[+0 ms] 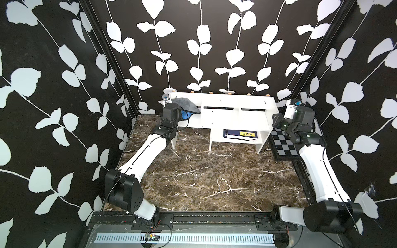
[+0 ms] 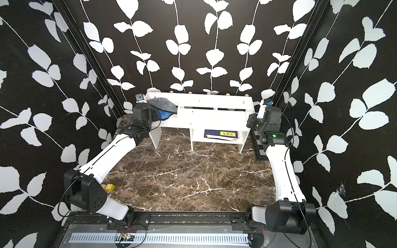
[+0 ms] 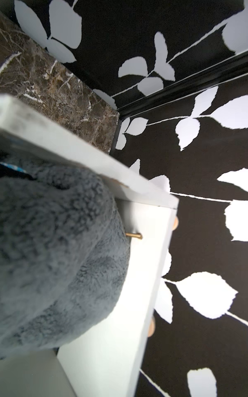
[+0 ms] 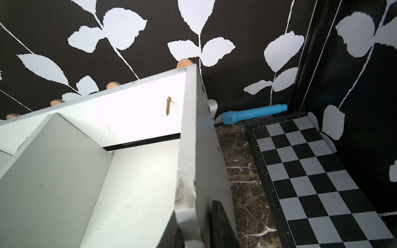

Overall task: Wipe the bookshelf clean with a cloth
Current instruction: Wipe the dust from the shelf.

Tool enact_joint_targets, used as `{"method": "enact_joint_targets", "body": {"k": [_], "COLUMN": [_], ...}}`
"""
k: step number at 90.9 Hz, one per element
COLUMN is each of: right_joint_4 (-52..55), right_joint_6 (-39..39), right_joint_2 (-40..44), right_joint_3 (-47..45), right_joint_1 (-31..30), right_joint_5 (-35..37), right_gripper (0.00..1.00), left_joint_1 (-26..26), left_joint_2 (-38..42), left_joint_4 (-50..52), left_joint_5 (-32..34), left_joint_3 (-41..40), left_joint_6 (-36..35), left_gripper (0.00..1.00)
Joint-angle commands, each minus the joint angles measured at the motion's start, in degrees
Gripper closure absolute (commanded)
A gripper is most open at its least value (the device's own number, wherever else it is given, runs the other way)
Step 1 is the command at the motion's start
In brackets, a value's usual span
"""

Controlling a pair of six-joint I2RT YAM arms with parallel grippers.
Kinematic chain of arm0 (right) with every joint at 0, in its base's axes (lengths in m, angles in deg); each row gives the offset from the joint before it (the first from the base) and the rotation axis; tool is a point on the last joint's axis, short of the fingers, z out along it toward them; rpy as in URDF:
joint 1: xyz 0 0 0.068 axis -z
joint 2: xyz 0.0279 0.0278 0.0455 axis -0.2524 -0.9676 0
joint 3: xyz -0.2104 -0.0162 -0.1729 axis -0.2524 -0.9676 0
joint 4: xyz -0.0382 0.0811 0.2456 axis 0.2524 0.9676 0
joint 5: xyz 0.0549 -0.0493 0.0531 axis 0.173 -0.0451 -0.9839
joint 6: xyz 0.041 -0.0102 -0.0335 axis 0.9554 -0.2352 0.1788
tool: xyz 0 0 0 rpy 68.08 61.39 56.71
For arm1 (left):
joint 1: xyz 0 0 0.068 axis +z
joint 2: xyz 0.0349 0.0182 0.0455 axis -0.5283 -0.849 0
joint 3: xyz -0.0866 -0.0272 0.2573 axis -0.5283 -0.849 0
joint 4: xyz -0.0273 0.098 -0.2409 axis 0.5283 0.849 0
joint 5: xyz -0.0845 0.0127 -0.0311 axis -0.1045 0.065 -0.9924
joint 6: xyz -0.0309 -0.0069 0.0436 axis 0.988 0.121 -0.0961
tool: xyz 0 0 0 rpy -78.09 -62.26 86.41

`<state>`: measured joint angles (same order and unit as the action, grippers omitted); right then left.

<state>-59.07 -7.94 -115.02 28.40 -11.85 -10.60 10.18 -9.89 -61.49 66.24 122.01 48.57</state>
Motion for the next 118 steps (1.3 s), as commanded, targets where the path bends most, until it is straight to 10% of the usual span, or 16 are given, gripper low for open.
{"method": "enact_joint_targets", "body": {"k": [1,21,49,90,118], "right_joint_4": [1.11,-0.01,-10.82,-2.41,4.03], "right_joint_6": [7.16,5.14,7.29,5.13,3.44], "right_joint_2": [0.36,-1.89,-9.65,-0.09,-3.88], "right_joint_3": [-0.36,-0.79,-0.37,-3.12,3.37], "right_joint_1": [-0.92,-0.88,2.32,-0.36,-0.39], "right_joint_5": [-4.51,-5.37,-26.75,-15.01,-12.60], "right_gripper": [1.00,1.00,1.00,1.00,1.00], "left_joint_1": [0.49,-3.57,-6.65,-8.15,-18.01], "left_joint_2": [1.82,1.37,7.01,10.38,13.06], "left_joint_4": [-1.62,-5.52,-7.65,-3.96,-3.88], "left_joint_5": [-4.25,-9.97,-6.43,-5.17,-1.38], "left_joint_3": [-3.73,-8.98,-12.31,-4.43,4.42], "left_joint_6": [1.30,0.75,-3.36,-8.34,-14.95], "left_gripper": [1.00,1.00,1.00,1.00,1.00]}}
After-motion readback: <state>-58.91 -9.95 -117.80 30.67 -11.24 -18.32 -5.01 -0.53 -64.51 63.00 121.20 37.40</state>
